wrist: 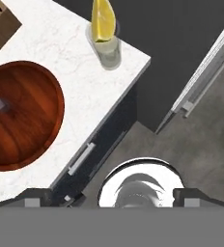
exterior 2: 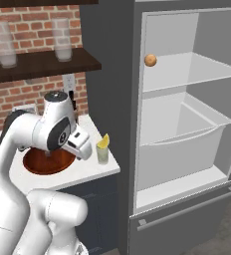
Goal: Grab a lemon wedge from the fridge and one ice cube from the ice bowl, and put them in the glass of lemonade.
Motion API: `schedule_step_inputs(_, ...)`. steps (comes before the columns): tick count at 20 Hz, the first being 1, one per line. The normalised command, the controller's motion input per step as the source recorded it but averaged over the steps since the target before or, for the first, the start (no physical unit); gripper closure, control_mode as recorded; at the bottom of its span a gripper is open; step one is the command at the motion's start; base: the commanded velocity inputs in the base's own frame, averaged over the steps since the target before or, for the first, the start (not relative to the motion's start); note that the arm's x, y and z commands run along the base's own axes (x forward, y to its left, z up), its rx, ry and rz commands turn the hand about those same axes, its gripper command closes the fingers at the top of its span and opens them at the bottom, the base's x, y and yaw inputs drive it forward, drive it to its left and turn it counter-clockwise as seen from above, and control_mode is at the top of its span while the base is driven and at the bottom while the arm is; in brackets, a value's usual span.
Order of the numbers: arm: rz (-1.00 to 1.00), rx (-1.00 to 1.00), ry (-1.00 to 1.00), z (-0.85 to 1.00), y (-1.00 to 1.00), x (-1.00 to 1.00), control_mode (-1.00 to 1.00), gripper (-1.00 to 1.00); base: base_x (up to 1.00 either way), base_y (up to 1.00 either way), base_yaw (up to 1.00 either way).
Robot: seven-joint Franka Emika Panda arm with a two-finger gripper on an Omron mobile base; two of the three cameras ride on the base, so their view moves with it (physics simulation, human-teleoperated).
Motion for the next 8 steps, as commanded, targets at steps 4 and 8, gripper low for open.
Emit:
schedule_step_inputs(4,0.07,0.00,-0.13,0.04,0.00,-0.72,-1.00,-1.00,0.00,0.00,0.00)
schedule_step_inputs(8,0.05,0.00,-0.18,0.22,0.00,-0.30,-1.00,-1.00,0.00,0.00,0.00)
